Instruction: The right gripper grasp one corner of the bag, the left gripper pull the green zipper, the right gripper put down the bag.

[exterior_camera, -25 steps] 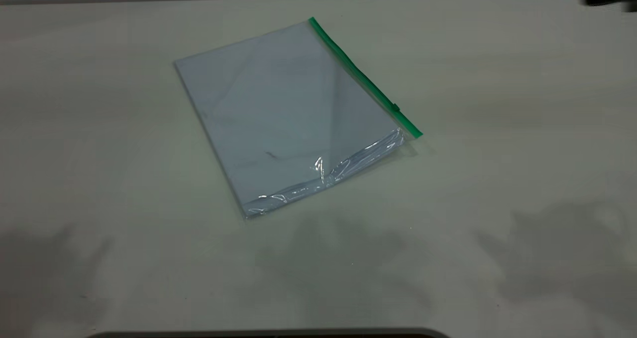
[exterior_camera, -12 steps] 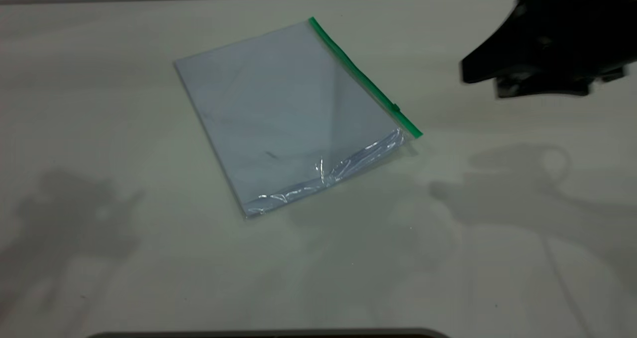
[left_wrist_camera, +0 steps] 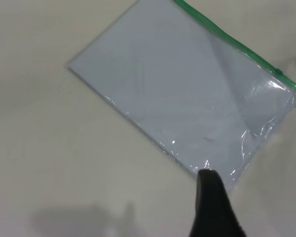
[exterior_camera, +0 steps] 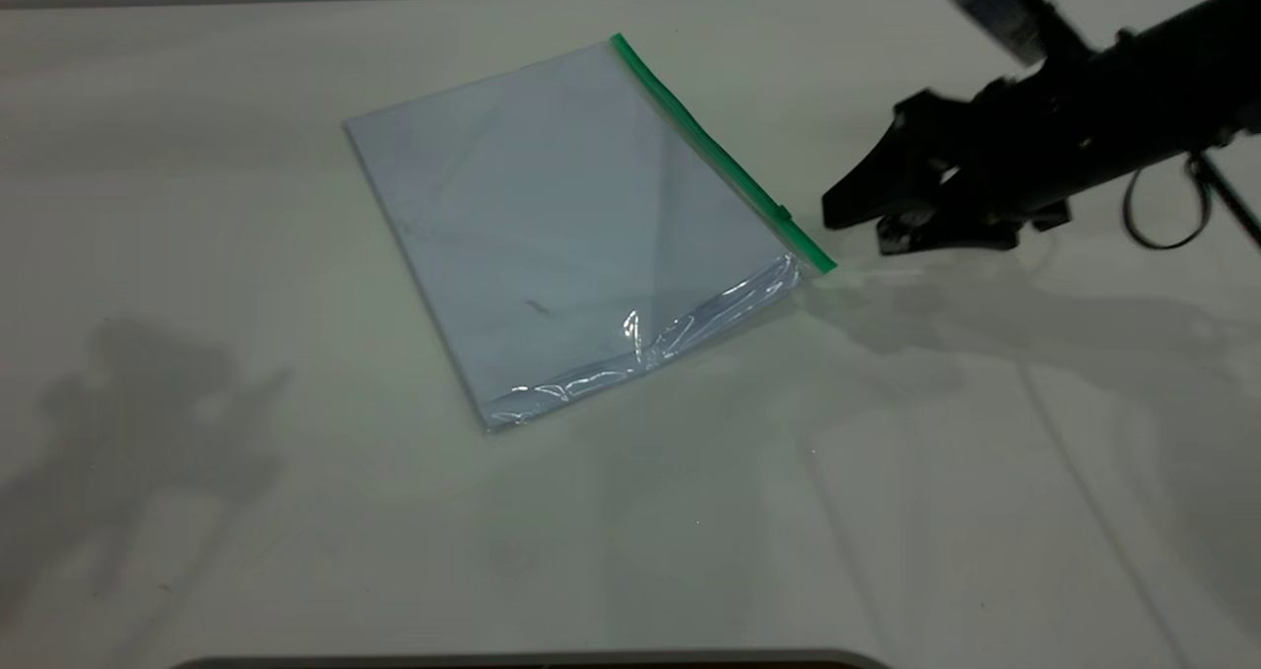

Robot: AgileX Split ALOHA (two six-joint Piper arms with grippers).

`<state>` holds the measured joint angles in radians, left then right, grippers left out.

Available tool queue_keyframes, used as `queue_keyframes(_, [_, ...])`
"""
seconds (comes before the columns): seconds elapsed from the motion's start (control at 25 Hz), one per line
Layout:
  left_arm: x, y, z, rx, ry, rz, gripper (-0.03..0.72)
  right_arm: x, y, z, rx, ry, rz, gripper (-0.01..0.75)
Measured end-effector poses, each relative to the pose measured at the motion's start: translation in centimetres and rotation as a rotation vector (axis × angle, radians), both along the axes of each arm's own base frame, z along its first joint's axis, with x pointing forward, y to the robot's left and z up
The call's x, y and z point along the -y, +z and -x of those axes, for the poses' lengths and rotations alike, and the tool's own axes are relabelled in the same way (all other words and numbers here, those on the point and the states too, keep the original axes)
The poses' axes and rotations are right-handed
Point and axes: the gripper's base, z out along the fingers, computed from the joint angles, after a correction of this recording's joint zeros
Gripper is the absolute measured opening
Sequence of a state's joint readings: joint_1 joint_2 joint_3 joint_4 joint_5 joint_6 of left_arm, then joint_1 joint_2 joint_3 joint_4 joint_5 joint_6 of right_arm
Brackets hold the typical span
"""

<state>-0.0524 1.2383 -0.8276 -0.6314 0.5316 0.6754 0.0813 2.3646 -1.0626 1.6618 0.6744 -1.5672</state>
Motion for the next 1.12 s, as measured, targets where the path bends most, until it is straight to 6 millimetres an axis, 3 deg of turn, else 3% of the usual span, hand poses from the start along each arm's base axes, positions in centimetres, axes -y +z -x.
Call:
queue_keyframes(0.24, [0.0, 0.0, 0.0, 0.001, -0.002, -0.001, 0.511, -0.2, -3.1, -1.2, -0.026, 0.004, -0.013, 0.575])
queue_keyframes(0.72, [0.0, -0.1, -0.1, -0.004, -0.002, -0.002, 0.511, -4.7, -3.0, -1.5, 0.007, 0.099, -0.045, 0.531])
queue_keyframes(0.88, [0.0, -0.1, -0.1, -0.004, -0.003, -0.002, 0.512, -4.6, -3.1, -1.4, 0.011, 0.121, -0.03, 0.41])
queue_keyframes(1.12, [0.0, -0.1, -0.1, -0.001, -0.005, -0.005, 0.513, -4.8, -2.9, -1.3, 0.015, 0.148, -0.045, 0.074])
